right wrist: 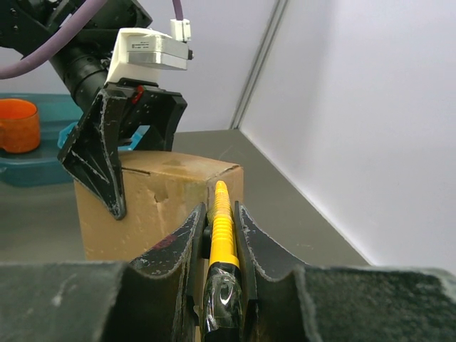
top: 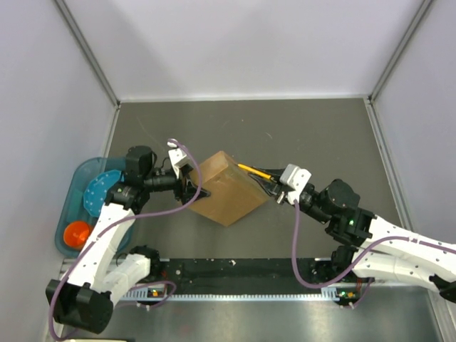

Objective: Unpack the express box
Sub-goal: Cut the express box at the center of the board.

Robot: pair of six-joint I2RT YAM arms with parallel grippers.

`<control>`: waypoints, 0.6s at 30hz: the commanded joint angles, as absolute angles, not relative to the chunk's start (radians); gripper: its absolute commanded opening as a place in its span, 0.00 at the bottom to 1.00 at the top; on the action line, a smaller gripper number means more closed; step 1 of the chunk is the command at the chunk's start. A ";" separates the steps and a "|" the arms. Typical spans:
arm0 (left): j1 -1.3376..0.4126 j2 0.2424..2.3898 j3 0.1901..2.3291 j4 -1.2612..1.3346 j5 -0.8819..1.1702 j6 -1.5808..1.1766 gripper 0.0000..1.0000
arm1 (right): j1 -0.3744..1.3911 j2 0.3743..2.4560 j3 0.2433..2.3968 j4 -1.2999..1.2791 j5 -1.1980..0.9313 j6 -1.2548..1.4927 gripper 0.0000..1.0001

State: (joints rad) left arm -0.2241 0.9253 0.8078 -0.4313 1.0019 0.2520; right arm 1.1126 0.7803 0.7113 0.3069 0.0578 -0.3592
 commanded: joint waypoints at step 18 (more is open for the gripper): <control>-0.229 0.960 0.756 -0.518 0.956 0.295 0.00 | 1.126 0.812 0.696 0.368 0.058 -0.314 0.00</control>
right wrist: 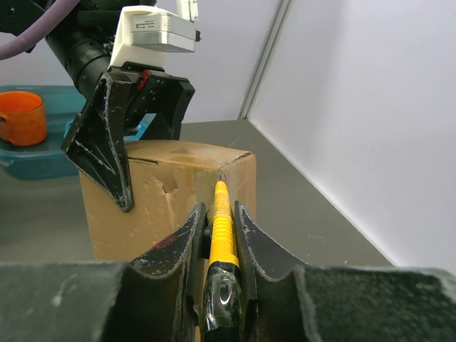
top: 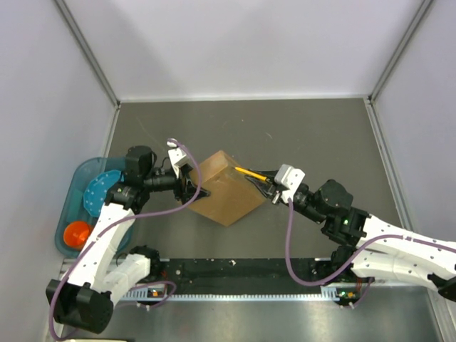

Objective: Unpack the express box
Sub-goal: Cut the express box at the center of the board.

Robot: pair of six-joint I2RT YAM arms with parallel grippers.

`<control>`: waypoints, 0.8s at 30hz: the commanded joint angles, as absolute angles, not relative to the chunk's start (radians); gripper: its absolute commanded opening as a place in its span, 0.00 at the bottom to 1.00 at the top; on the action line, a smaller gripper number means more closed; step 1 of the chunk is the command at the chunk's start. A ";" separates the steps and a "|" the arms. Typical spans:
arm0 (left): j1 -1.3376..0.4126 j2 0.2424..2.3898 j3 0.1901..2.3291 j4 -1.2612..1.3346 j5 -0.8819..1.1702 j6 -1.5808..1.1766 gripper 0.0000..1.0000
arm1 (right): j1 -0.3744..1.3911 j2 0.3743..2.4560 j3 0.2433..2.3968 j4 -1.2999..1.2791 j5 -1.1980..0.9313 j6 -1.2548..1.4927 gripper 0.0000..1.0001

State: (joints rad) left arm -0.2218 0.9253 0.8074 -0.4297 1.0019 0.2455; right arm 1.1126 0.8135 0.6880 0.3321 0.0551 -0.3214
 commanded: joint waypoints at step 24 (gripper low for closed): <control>-0.230 0.969 0.775 -0.497 1.014 0.272 0.00 | 1.126 0.838 0.707 0.351 0.034 -0.293 0.00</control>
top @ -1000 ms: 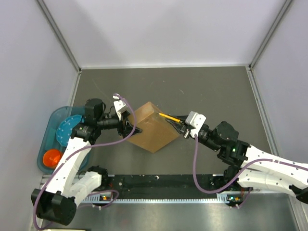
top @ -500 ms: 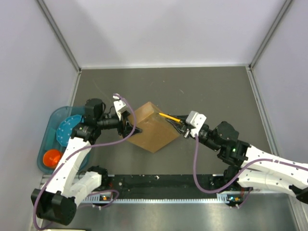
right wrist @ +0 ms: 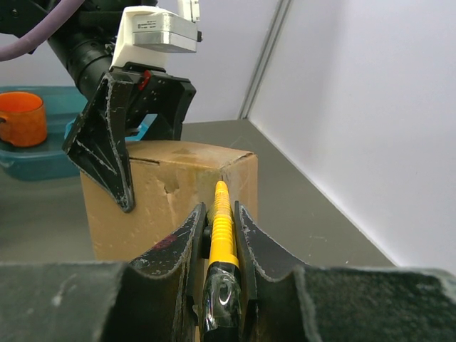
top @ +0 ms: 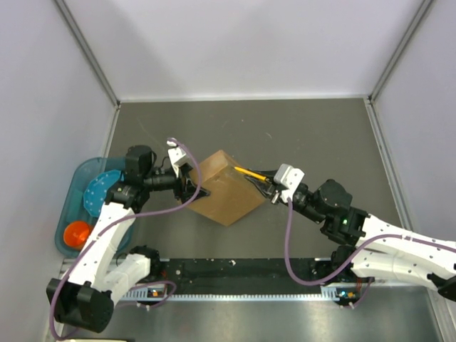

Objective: Unpack the express box
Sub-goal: Cut the express box at the center of the board.

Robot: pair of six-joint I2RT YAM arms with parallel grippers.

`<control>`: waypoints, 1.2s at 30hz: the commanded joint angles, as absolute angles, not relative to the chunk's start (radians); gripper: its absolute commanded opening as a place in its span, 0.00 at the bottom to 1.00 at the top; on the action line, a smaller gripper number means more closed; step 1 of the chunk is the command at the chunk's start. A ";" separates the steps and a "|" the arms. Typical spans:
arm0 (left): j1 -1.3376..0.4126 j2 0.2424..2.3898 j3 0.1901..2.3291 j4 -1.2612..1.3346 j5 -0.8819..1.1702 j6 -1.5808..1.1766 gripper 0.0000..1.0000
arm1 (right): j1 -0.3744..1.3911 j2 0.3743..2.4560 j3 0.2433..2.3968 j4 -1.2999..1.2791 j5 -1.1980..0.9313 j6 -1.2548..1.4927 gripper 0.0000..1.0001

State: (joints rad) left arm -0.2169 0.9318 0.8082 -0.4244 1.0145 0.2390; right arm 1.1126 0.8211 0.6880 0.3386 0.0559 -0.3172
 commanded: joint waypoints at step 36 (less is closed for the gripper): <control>-0.230 1.035 1.023 -0.655 0.980 0.446 0.00 | 1.126 1.003 0.660 0.063 0.156 -0.201 0.00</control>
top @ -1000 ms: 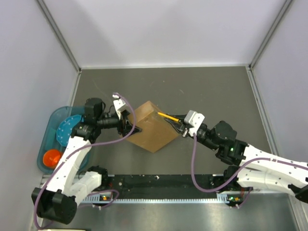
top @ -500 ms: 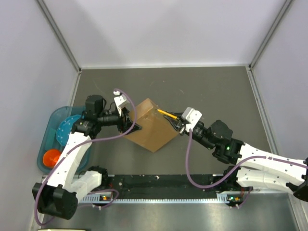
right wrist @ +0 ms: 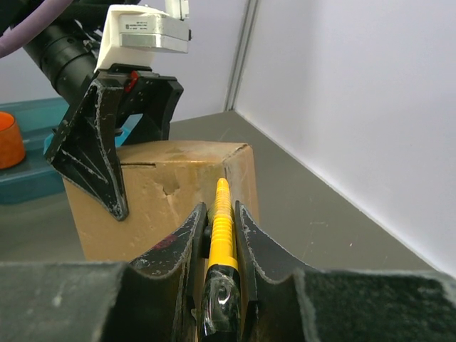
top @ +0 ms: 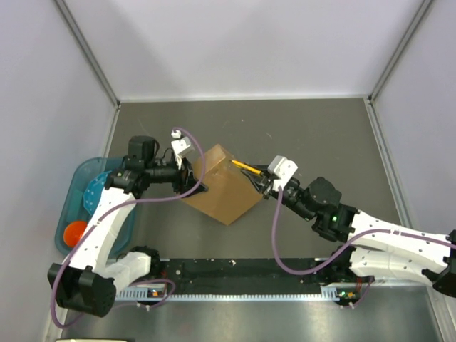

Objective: Unpack the express box
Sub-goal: Cut the express box at the center of the board.

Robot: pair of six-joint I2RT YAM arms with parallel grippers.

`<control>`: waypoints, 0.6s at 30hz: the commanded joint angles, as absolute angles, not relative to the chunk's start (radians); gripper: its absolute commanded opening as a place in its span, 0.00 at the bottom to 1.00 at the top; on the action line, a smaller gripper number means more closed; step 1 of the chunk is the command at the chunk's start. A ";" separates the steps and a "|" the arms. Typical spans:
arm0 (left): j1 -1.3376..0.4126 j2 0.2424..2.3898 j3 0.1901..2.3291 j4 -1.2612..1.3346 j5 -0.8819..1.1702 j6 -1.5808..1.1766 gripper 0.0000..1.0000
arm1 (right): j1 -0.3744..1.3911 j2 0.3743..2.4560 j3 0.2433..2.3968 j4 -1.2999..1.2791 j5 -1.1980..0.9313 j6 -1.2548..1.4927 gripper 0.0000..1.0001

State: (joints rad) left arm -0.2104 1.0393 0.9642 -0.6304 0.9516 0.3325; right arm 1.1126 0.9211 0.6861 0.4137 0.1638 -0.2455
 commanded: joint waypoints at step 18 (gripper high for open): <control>-0.213 1.100 1.155 -0.801 0.951 0.568 0.00 | 1.140 1.040 0.701 -0.130 0.169 -0.163 0.00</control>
State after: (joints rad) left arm -0.2100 1.1240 1.1145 -0.8291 0.8921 0.4713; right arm 1.1156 0.9565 0.7616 0.2565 0.1944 -0.2375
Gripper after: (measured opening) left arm 0.675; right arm 0.182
